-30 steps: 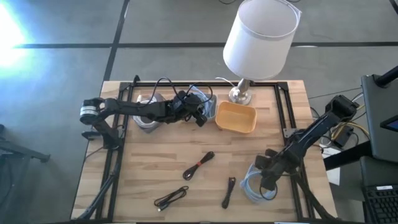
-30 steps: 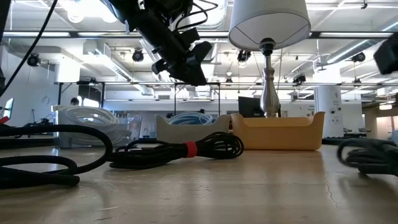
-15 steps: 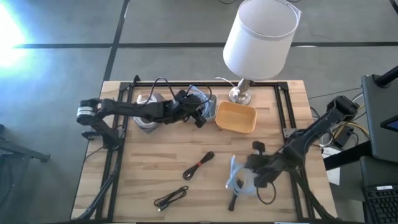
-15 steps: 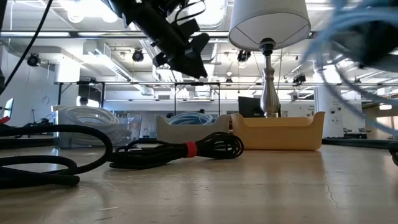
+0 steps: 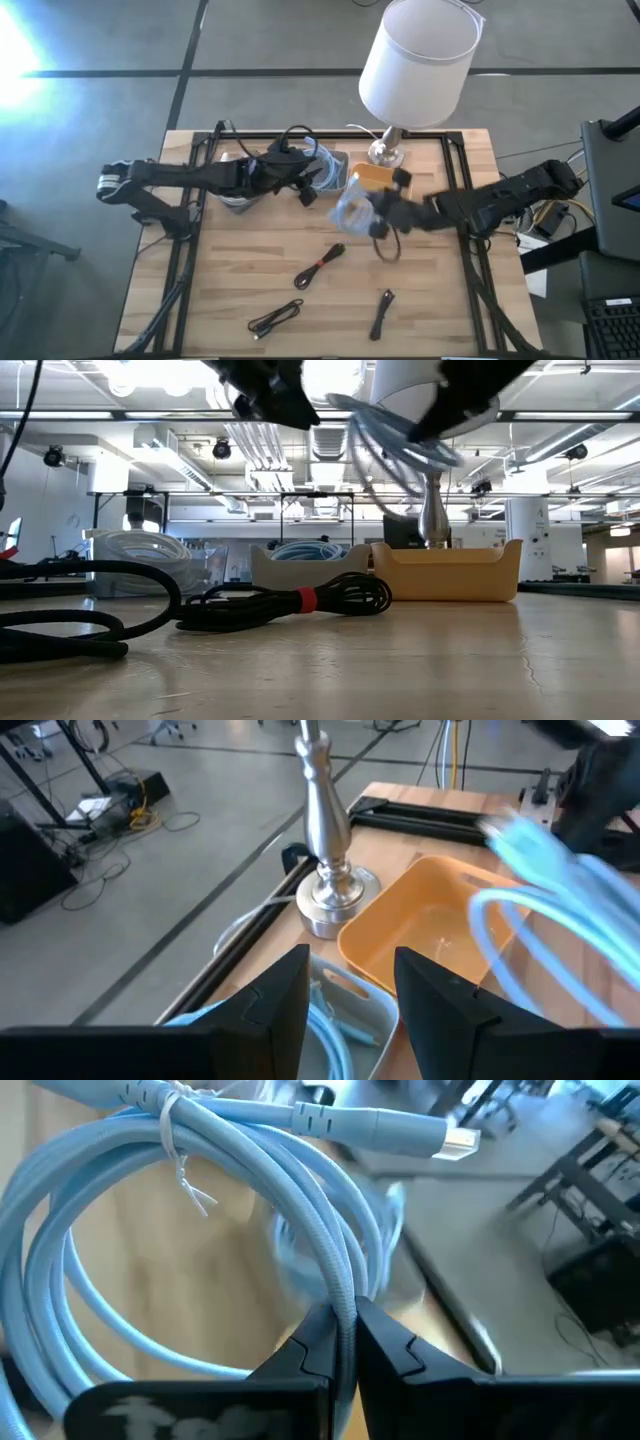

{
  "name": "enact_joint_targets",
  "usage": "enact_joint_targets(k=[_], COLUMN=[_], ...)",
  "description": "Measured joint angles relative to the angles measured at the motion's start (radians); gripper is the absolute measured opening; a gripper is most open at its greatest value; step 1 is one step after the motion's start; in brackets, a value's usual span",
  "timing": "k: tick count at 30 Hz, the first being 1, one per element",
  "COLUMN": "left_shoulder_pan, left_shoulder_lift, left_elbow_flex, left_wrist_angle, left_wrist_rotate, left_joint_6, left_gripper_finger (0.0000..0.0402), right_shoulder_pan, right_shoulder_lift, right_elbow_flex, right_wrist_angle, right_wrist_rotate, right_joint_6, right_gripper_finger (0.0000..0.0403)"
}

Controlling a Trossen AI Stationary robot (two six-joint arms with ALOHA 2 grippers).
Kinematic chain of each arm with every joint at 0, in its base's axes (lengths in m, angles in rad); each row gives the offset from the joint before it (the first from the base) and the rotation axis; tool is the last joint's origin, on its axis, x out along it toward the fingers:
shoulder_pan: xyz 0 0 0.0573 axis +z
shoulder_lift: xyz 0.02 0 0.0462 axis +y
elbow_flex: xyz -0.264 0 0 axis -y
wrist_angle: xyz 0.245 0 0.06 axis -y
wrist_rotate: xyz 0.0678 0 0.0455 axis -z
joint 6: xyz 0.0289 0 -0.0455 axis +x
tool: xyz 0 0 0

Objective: Pick & Place USB Port
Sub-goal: Put the blue HDMI cable into the gray bin

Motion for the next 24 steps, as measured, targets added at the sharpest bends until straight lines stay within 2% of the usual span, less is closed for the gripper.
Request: enact_joint_targets(k=[6,11,18,24], left_shoulder_pan=[0.0,0.0,0.0,0.001], left_shoulder_lift=[-0.045,-0.051,-0.051,-0.053], left_elbow_flex=[-0.002,-0.003,-0.003,-0.003], left_wrist_angle=[-0.068,-0.088,-0.121,-0.128], left_wrist_rotate=[-0.012,-0.026,-0.027,-0.027], left_joint_6=[0.003,0.003,0.011,0.011], left_gripper_finger=[0.0151,0.0151,0.0151,0.0151], right_shoulder_pan=[-0.191,-0.314,-0.417,-0.492], right_shoulder_lift=[0.05,0.166,0.349,0.441], right_elbow_flex=[-0.004,-0.001,-0.001,0.042], right_wrist_angle=[0.274,0.443,0.544,0.576], right_wrist_rotate=[-0.188,-0.336,-0.341,-0.321], right_joint_6=[-0.172,-0.15,-0.108,-0.038], right_gripper_finger=[0.0016,0.0018,0.0019,0.0019])
